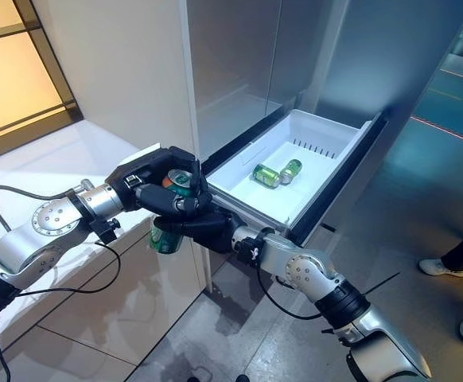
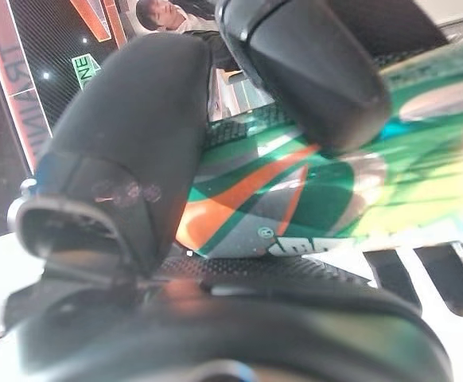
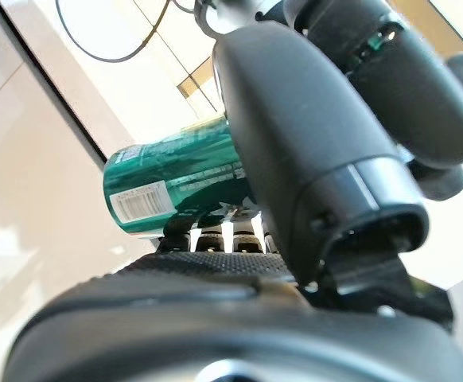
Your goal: Put drinks into fridge and close the fridge
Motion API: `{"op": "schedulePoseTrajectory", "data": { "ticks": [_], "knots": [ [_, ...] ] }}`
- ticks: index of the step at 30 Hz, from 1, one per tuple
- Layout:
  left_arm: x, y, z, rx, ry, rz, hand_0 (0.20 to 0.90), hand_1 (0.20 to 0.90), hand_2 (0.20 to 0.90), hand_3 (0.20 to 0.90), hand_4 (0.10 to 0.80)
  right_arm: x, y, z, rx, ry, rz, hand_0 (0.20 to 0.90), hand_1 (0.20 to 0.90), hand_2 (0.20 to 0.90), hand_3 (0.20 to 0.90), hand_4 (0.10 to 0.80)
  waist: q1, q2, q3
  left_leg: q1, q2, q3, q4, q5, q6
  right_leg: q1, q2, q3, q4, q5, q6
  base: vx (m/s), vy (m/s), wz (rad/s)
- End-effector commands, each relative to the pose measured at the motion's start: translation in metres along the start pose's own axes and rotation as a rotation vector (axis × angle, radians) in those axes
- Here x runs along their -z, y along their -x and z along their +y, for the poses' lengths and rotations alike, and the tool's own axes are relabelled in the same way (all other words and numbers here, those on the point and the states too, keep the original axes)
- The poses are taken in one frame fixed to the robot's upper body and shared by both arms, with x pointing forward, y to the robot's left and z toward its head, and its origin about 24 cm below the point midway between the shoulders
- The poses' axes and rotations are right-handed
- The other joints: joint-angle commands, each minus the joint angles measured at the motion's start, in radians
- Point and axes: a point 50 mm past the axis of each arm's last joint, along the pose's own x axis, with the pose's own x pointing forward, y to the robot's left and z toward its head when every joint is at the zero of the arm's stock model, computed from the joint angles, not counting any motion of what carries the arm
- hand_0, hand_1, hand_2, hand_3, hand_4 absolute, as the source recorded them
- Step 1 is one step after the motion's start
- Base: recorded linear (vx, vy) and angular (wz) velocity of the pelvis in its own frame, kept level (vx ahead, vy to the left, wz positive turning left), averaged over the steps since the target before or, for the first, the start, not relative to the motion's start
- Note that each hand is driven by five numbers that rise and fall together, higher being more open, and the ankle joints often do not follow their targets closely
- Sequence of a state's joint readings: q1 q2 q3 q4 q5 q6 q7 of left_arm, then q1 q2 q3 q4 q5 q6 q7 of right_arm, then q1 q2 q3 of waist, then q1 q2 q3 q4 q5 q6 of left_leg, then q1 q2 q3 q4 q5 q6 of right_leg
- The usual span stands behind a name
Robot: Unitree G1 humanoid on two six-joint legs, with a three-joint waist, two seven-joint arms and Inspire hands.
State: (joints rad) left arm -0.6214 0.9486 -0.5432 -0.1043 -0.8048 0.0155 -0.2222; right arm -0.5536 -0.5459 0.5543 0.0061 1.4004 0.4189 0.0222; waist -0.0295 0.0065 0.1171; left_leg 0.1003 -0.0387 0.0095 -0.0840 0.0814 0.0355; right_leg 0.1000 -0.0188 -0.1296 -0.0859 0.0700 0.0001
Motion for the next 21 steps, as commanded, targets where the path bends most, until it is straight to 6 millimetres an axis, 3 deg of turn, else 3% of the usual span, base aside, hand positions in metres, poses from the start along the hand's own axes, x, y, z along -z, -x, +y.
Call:
{"op": "schedulePoseTrajectory", "data": {
  "ticks": [1, 6, 14, 21],
  "knots": [
    [-0.131, -0.044, -0.008, 0.067, 0.033, -0.629, 0.3, 0.3, 0.3, 0.2, 0.1, -0.001, -0.035, 0.105, -0.544, -0.281, -0.025, 0.9, 0.9, 0.9, 0.9, 0.8, 0.019, -0.003, -0.109, 0.065, -0.045, 0.005, -0.003, -0.161, 0.025, 0.079, 0.051, 0.01, -0.001, -0.136, -0.003, 0.0, 0.0, 0.0],
    [-0.13, -0.051, -0.015, 0.089, 0.054, -0.614, 0.3, 0.3, 0.3, 0.2, 0.1, 0.001, -0.042, 0.112, -0.537, -0.259, -0.044, 0.9, 0.9, 0.9, 0.9, 0.8, 0.019, -0.003, -0.109, 0.067, -0.047, 0.002, -0.003, -0.16, 0.028, 0.081, 0.05, 0.014, -0.001, -0.133, -0.001, 0.0, 0.0, 0.0],
    [-0.127, -0.053, -0.02, 0.095, 0.053, -0.587, 0.3, 0.3, 0.3, 0.2, 0.1, -0.027, -0.039, 0.102, -0.336, 0.387, -0.198, 0.9, 0.9, 0.9, 0.9, 0.8, 0.009, -0.004, -0.114, 0.065, -0.05, 0.0, -0.003, -0.158, 0.031, 0.075, 0.053, 0.036, -0.001, -0.127, -0.004, 0.002, 0.001, 0.0],
    [-0.121, -0.047, -0.02, 0.081, 0.042, -0.581, 0.3, 0.3, 0.3, 0.2, 0.1, -0.036, -0.03, 0.098, -0.308, 0.486, -0.209, 0.9, 0.9, 0.9, 0.9, 0.8, 0.005, -0.005, -0.108, 0.072, -0.051, 0.0, -0.003, -0.163, 0.036, 0.08, 0.054, 0.043, -0.001, -0.128, -0.006, 0.008, 0.005, -0.03]
  ]
}}
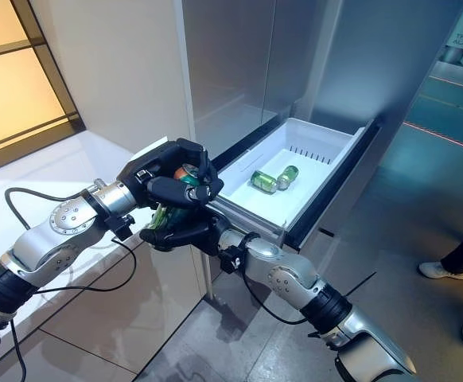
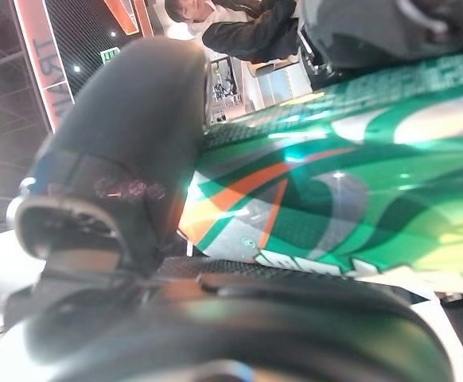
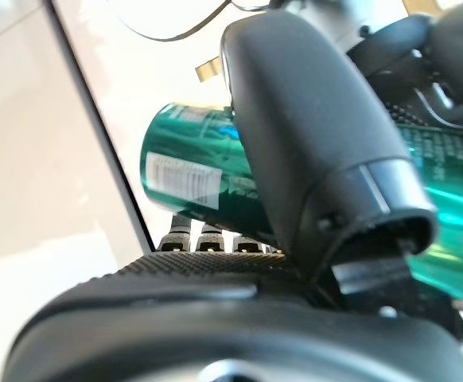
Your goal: Put drinks into fridge and close the fridge
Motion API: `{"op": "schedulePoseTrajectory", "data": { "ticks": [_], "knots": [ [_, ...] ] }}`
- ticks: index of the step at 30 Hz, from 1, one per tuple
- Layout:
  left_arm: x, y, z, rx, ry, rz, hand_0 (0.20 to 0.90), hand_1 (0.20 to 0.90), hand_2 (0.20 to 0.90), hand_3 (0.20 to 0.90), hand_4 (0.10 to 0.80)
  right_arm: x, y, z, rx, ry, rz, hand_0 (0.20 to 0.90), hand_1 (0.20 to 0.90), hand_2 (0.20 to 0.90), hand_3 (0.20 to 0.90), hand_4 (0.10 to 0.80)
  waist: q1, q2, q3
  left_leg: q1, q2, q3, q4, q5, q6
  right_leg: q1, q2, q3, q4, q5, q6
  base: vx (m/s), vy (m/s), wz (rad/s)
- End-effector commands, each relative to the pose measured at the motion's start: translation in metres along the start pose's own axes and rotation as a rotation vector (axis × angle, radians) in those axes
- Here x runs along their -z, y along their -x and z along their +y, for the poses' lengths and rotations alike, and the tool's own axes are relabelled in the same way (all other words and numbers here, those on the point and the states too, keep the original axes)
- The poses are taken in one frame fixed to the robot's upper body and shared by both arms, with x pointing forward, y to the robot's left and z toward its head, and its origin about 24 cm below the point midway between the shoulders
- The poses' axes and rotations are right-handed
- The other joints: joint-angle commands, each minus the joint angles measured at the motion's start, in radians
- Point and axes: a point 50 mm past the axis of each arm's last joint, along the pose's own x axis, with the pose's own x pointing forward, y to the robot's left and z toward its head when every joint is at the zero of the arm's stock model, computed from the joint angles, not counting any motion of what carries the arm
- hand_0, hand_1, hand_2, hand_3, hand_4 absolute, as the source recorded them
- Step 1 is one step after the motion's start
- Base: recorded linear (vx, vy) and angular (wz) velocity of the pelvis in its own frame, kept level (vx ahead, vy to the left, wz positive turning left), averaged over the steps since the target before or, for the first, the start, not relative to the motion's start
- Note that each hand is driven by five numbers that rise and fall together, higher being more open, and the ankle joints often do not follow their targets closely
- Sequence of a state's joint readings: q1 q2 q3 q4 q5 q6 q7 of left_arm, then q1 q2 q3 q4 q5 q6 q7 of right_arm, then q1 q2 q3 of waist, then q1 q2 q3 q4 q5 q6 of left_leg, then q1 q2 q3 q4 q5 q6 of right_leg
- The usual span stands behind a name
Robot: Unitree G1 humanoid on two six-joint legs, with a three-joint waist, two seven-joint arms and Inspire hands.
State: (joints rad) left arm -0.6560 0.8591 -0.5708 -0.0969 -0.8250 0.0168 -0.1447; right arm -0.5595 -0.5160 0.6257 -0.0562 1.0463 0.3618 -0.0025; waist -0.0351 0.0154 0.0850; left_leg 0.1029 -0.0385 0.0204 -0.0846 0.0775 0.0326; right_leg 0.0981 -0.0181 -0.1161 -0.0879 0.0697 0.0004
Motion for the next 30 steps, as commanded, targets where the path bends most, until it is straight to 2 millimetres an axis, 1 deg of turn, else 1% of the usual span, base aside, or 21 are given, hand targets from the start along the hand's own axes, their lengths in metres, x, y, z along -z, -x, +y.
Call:
{"op": "schedulePoseTrajectory", "data": {
  "ticks": [1, 4, 7, 10, 11, 12, 13, 14, 15, 18, 21, 30],
  "knots": [
    [-0.115, -0.036, -0.018, 0.128, -0.019, -0.521, 0.3, 0.3, 0.3, 0.2, 0.1, -0.071, -0.018, 0.068, -0.319, 0.138, -0.259, 0.9, 0.9, 0.9, 0.9, 0.8, 0.01, -0.014, -0.076, 0.069, -0.052, -0.011, -0.003, -0.159, 0.039, 0.082, 0.053, 0.03, 0.001, -0.128, -0.006, 0.0, 0.0, 0.0],
    [-0.112, -0.035, -0.018, 0.124, -0.022, -0.517, 0.3, 0.3, 0.3, 0.2, 0.1, -0.072, -0.016, 0.065, -0.311, 0.098, -0.287, 0.9, 0.9, 0.9, 0.9, 0.8, 0.012, -0.015, -0.073, 0.073, -0.052, -0.015, -0.003, -0.16, 0.04, 0.086, 0.053, 0.028, 0.001, -0.128, -0.007, 0.0, 0.0, 0.0],
    [-0.11, -0.035, -0.019, 0.122, -0.021, -0.517, 0.3, 0.3, 0.3, 0.2, 0.1, -0.072, -0.017, 0.066, -0.319, 0.072, -0.293, 0.9, 0.9, 0.9, 0.9, 0.8, 0.015, -0.014, -0.071, 0.075, -0.052, -0.014, -0.003, -0.16, 0.039, 0.088, 0.053, 0.023, 0.001, -0.129, -0.006, 0.0, 0.0, 0.0],
    [-0.109, -0.035, -0.02, 0.12, -0.019, -0.518, 0.3, 0.3, 0.3, 0.2, 0.1, -0.07, -0.018, 0.07, -0.343, 0.001, -0.289, 0.9, 0.9, 0.9, 0.9, 0.8, 0.017, -0.013, -0.071, 0.077, -0.053, -0.013, -0.003, -0.161, 0.039, 0.089, 0.052, 0.02, 0.001, -0.13, -0.006, 0.0, 0.0, 0.0],
    [-0.109, -0.035, -0.02, 0.119, -0.015, -0.52, 0.3, 0.3, 0.3, 0.2, 0.1, -0.07, -0.018, 0.072, -0.36, -0.066, -0.285, 0.855, 0.855, 0.855, 0.848, 0.748, 0.018, -0.012, -0.071, 0.08, -0.052, -0.011, -0.003, -0.164, 0.039, 0.092, 0.051, 0.018, 0.001, -0.132, -0.005, 0.0, 0.0, 0.0],
    [-0.109, -0.035, -0.02, 0.118, -0.012, -0.521, 0.3, 0.3, 0.3, 0.2, 0.1, -0.068, -0.018, 0.074, -0.373, -0.115, -0.281, 0.855, 0.855, 0.855, 0.848, 0.748, 0.018, -0.012, -0.071, 0.08, -0.051, -0.009, -0.003, -0.164, 0.038, 0.092, 0.051, 0.017, 0.001, -0.132, -0.005, 0.0, 0.0, 0.0],
    [-0.108, -0.035, -0.019, 0.116, -0.01, -0.522, 0.3, 0.3, 0.3, 0.2, 0.1, -0.066, -0.018, 0.073, -0.382, -0.161, -0.278, 0.3, 0.3, 0.3, 0.2, 0.1, 0.018, -0.012, -0.072, 0.079, -0.051, -0.009, -0.003, -0.162, 0.039, 0.09, 0.052, 0.015, 0.001, -0.131, -0.006, 0.0, 0.0, 0.0],
    [-0.108, -0.035, -0.019, 0.116, -0.009, -0.523, 0.3, 0.3, 0.3, 0.2, 0.1, -0.065, -0.018, 0.074, -0.388, -0.201, -0.277, 0.3, 0.3, 0.3, 0.2, 0.1, 0.019, -0.011, -0.072, 0.082, -0.052, -0.009, -0.003, -0.165, 0.039, 0.093, 0.051, 0.014, 0.001, -0.133, -0.004, 0.0, 0.0, 0.0],
    [-0.108, -0.035, -0.02, 0.117, -0.006, -0.523, 0.3, 0.3, 0.3, 0.2, 0.1, -0.063, -0.019, 0.077, -0.423, -0.305, -0.264, 0.3, 0.3, 0.3, 0.2, 0.1, 0.02, -0.01, -0.072, 0.082, -0.051, -0.007, -0.003, -0.164, 0.039, 0.093, 0.051, 0.011, 0.001, -0.132, -0.004, 0.0, 0.0, 0.0],
    [-0.109, -0.037, -0.021, 0.115, -0.002, -0.517, 0.3, 0.3, 0.3, 0.2, 0.1, -0.057, -0.021, 0.079, -0.444, -0.39, -0.257, 0.3, 0.3, 0.3, 0.2, 0.1, 0.022, -0.009, -0.075, 0.081, -0.051, -0.005, -0.003, -0.163, 0.039, 0.091, 0.049, 0.005, 0.001, -0.132, -0.001, 0.0, 0.0, 0.0],
    [-0.11, -0.039, -0.02, 0.109, 0.004, -0.514, 0.3, 0.3, 0.3, 0.2, 0.1, -0.055, -0.022, 0.081, -0.443, -0.419, -0.255, 0.3, 0.3, 0.3, 0.2, 0.1, 0.022, -0.008, -0.079, 0.079, -0.051, -0.003, -0.003, -0.162, 0.039, 0.089, 0.048, 0.002, 0.001, -0.131, 0.0, 0.0, 0.0, 0.0],
    [-0.109, -0.041, -0.017, 0.093, 0.013, -0.496, 0.3, 0.3, 0.3, 0.2, 0.1, -0.054, -0.023, 0.078, -0.424, -0.431, -0.259, 0.3, 0.3, 0.3, 0.2, 0.1, 0.022, -0.005, -0.081, 0.078, -0.05, 0.009, -0.003, -0.16, 0.04, 0.085, 0.044, -0.005, 0.001, -0.128, 0.004, 0.001, 0.001, -0.01]
  ]
}}
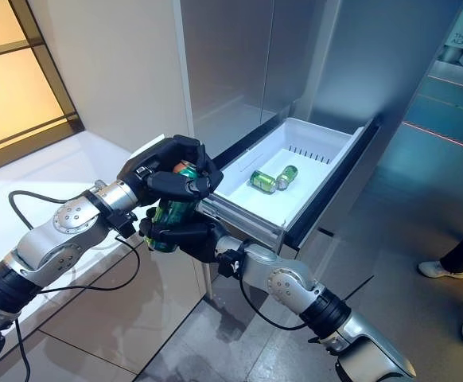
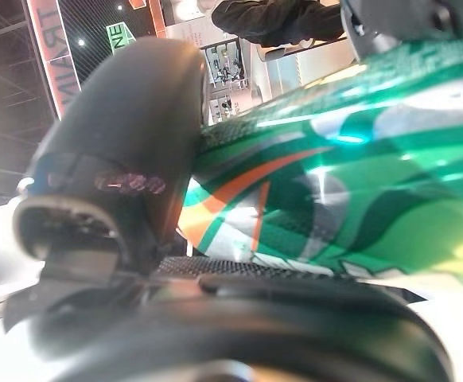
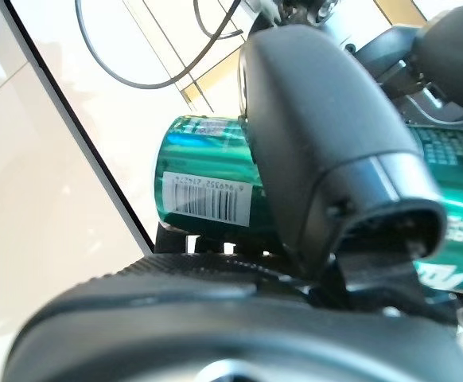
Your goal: Put drinks into fridge and close the fridge
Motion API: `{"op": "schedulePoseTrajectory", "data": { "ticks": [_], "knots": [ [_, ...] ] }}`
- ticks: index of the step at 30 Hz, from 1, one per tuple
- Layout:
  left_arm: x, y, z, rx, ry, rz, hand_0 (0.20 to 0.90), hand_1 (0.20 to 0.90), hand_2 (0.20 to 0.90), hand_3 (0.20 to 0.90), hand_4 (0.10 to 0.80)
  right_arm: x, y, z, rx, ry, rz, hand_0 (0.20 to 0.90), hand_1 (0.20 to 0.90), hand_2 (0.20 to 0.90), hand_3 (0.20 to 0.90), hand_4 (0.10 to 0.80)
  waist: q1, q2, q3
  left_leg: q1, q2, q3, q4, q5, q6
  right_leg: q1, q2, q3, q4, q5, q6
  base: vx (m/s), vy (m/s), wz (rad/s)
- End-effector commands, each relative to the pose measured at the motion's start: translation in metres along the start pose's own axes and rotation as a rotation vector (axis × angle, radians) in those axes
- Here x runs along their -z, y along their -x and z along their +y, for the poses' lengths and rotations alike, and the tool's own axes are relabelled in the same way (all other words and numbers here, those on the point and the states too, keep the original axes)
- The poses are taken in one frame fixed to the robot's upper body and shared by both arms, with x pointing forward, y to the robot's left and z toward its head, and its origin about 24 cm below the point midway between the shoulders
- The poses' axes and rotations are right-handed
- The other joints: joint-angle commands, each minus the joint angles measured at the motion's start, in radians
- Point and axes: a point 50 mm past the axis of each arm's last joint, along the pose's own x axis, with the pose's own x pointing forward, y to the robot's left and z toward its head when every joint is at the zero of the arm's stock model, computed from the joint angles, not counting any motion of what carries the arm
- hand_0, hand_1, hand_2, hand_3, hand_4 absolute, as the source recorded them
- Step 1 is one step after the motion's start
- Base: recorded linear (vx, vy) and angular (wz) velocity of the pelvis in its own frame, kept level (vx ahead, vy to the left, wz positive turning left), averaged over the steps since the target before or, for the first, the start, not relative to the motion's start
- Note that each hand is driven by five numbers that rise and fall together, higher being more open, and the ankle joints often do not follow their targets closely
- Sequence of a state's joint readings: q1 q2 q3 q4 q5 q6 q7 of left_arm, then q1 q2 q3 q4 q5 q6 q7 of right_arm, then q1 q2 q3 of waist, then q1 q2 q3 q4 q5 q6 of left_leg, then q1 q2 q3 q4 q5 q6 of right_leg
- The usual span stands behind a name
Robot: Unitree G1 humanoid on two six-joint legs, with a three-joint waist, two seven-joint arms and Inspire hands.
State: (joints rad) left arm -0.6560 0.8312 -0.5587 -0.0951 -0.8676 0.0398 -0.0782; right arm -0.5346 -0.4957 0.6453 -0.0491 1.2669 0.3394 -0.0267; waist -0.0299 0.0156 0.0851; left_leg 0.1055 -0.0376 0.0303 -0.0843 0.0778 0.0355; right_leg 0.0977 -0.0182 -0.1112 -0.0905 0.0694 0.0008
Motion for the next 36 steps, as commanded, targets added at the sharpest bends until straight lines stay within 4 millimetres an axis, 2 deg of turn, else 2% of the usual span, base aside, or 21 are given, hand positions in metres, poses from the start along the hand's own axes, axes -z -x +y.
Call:
{"op": "schedulePoseTrajectory", "data": {
  "ticks": [1, 15, 16, 17, 18, 25, 36],
  "knots": [
    [-0.107, -0.037, -0.027, 0.17, -0.034, -0.485, 0.3, 0.3, 0.3, 0.2, 0.1, -0.046, -0.026, 0.08, -0.39, -0.188, -0.23, 0.3, 0.3, 0.3, 0.2, 0.1, 0.017, -0.006, -0.081, 0.075, -0.051, 0.0, -0.003, -0.161, 0.037, 0.085, 0.044, -0.011, 0.003, -0.128, 0.004, 0.006, 0.004, -0.08],
    [-0.103, -0.04, -0.02, 0.131, -0.044, -0.461, 0.3, 0.3, 0.3, 0.2, 0.1, -0.056, -0.027, 0.074, -0.313, -0.127, -0.31, 0.3, 0.3, 0.3, 0.2, 0.1, 0.015, -0.003, -0.077, 0.079, -0.053, 0.004, -0.003, -0.161, 0.04, 0.087, 0.042, -0.008, 0.003, -0.125, 0.004, 0.003, 0.003, -0.03],
    [-0.102, -0.04, -0.019, 0.125, -0.05, -0.459, 0.382, 0.382, 0.382, 0.296, 0.196, -0.059, -0.026, 0.073, -0.301, -0.116, -0.32, 0.3, 0.3, 0.3, 0.2, 0.1, 0.015, -0.003, -0.076, 0.079, -0.053, 0.003, -0.003, -0.161, 0.041, 0.087, 0.042, -0.008, 0.003, -0.125, 0.004, 0.0, 0.0, 0.0],
    [-0.102, -0.04, -0.019, 0.123, -0.052, -0.457, 0.858, 0.858, 0.858, 0.851, 0.751, -0.062, -0.025, 0.073, -0.289, -0.107, -0.331, 0.3, 0.3, 0.3, 0.2, 0.1, 0.014, -0.002, -0.075, 0.08, -0.053, 0.002, -0.003, -0.161, 0.041, 0.088, 0.042, -0.007, 0.003, -0.125, 0.003, 0.0, 0.0, 0.0],
    [-0.102, -0.04, -0.019, 0.123, -0.052, -0.456, 0.9, 0.9, 0.9, 0.9, 0.8, -0.062, -0.025, 0.072, -0.287, -0.105, -0.333, 0.3, 0.3, 0.3, 0.2, 0.1, 0.014, -0.002, -0.075, 0.08, -0.053, 0.002, -0.003, -0.161, 0.041, 0.088, 0.042, -0.007, 0.003, -0.125, 0.003, 0.0, 0.0, 0.0],
    [-0.104, -0.032, -0.011, 0.083, -0.039, -0.495, 0.9, 0.9, 0.9, 0.9, 0.8, -0.085, -0.015, 0.061, -0.193, 0.009, -0.418, 0.3, 0.3, 0.3, 0.2, 0.1, 0.015, -0.007, -0.075, 0.085, -0.054, -0.01, -0.003, -0.165, 0.042, 0.096, 0.044, -0.006, 0.003, -0.128, -0.001, 0.0, 0.0, 0.0],
    [-0.11, -0.009, 0.007, -0.112, 0.076, -0.642, 0.9, 0.9, 0.9, 0.9, 0.8, -0.091, 0.005, 0.024, -0.026, 0.181, -0.411, 0.3, 0.3, 0.3, 0.2, 0.1, 0.011, -0.026, -0.068, 0.096, -0.053, -0.028, -0.003, -0.167, 0.042, 0.111, 0.049, -0.015, 0.003, -0.134, -0.013, 0.012, -0.023, 0.03]
  ]
}}
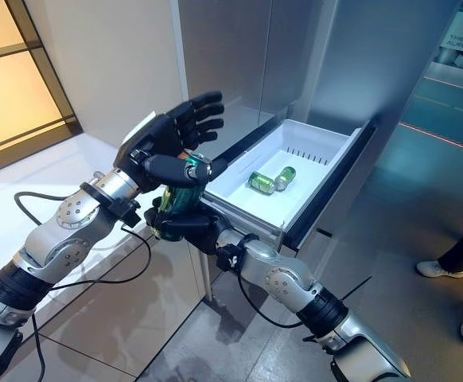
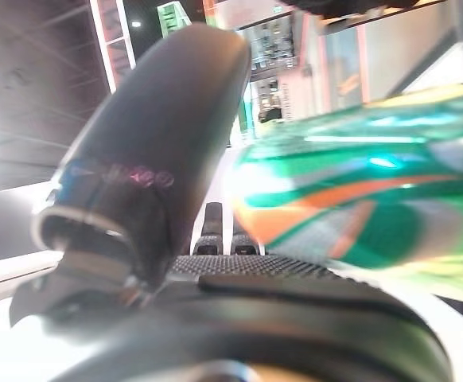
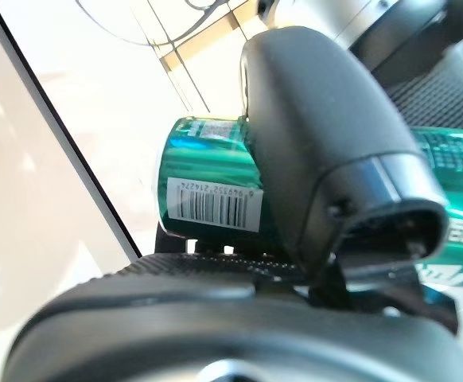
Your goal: Put drinks into fridge and close the fridge
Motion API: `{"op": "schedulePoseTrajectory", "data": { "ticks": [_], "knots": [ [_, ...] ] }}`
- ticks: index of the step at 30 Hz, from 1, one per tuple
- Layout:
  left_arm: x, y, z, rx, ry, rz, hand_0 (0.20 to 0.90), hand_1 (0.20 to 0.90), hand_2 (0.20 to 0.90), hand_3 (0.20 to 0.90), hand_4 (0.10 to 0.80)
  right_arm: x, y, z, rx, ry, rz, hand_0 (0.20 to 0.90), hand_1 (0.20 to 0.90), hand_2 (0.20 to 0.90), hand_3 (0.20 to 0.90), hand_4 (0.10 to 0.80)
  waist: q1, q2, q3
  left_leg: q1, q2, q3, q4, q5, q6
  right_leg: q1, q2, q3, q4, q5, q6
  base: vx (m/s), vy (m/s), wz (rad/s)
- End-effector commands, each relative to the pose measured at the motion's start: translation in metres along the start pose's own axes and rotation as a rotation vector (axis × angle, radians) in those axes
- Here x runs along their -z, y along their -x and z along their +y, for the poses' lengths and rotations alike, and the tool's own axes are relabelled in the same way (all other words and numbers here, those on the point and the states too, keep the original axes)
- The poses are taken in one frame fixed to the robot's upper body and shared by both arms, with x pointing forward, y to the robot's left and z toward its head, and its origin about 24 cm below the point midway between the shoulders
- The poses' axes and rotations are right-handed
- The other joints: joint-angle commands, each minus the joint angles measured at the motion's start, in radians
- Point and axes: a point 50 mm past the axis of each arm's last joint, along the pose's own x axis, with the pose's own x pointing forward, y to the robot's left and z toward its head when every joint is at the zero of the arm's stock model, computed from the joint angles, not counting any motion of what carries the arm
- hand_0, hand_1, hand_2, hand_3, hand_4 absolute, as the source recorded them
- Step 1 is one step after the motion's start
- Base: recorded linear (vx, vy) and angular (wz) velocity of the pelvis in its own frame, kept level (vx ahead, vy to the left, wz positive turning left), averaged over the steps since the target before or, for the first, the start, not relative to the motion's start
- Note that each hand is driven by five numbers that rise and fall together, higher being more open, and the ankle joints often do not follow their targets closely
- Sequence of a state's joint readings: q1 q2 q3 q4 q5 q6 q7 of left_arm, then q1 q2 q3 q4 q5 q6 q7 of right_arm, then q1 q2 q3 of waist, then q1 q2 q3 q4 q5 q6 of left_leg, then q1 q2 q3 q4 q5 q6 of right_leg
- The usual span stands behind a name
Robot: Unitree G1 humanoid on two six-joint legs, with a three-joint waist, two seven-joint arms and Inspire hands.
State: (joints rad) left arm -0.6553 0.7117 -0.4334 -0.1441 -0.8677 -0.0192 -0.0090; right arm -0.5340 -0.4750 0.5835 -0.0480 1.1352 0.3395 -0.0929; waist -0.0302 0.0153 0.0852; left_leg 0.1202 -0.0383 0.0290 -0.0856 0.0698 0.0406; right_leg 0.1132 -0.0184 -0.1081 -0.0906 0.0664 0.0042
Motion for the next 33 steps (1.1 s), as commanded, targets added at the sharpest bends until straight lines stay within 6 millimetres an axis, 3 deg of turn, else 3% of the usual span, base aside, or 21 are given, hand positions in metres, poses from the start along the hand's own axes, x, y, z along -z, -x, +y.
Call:
{"op": "schedulePoseTrajectory", "data": {
  "ticks": [1, 11, 21, 27, 33],
  "knots": [
    [-0.076, -0.019, 0.004, -0.029, 0.013, -0.415, 0.9, 0.9, 0.9, 0.9, 0.8, -0.081, 0.003, 0.023, -0.115, 0.062, -0.356, 0.3, 0.3, 0.3, 0.2, 0.1, 0.011, -0.026, -0.067, 0.082, -0.052, -0.027, -0.002, -0.159, 0.037, 0.097, 0.049, -0.019, 0.003, -0.131, -0.017, 0.022, -0.029, 0.06],
    [-0.092, -0.001, 0.013, -0.163, 0.049, -0.588, 0.9, 0.9, 0.9, 0.9, 0.8, -0.095, 0.013, -0.001, 0.057, 0.181, -0.452, 0.3, 0.3, 0.3, 0.2, 0.1, 0.017, -0.035, -0.058, 0.092, -0.05, -0.043, -0.002, -0.164, 0.032, 0.114, 0.051, -0.038, 0.005, -0.145, -0.026, 0.022, -0.032, 0.06],
    [-0.08, 0.014, 0.022, -0.227, 0.068, -0.545, 0.9, 0.9, 0.9, 0.9, 0.8, -0.123, 0.036, -0.023, 0.305, 0.424, -0.61, 0.3, 0.3, 0.3, 0.2, 0.1, 0.033, -0.039, -0.043, 0.099, -0.048, -0.063, -0.002, -0.162, 0.029, 0.119, 0.051, -0.065, 0.023, -0.161, -0.033, 0.016, -0.026, 0.09],
    [-0.038, 0.024, 0.014, -0.117, 0.323, -0.325, 0.9, 0.9, 0.9, 0.9, 0.8, -0.143, 0.057, -0.039, 0.462, 0.512, -0.728, 0.3, 0.3, 0.3, 0.2, 0.1, 0.056, -0.045, -0.028, 0.101, -0.046, -0.08, -0.002, -0.164, 0.025, 0.124, 0.052, -0.087, 0.027, -0.168, -0.034, 0.025, -0.031, 0.13],
    [0.009, 0.03, -0.026, 0.094, 0.793, -0.129, 0.9, 0.9, 0.9, 0.9, 0.8, -0.156, 0.065, -0.05, 0.593, 0.607, -0.752, 0.3, 0.3, 0.3, 0.2, 0.1, 0.073, -0.047, -0.015, 0.101, -0.044, -0.088, -0.002, -0.16, 0.021, 0.13, 0.05, -0.112, 0.024, -0.167, -0.035, 0.02, -0.016, 0.1]
  ]
}}
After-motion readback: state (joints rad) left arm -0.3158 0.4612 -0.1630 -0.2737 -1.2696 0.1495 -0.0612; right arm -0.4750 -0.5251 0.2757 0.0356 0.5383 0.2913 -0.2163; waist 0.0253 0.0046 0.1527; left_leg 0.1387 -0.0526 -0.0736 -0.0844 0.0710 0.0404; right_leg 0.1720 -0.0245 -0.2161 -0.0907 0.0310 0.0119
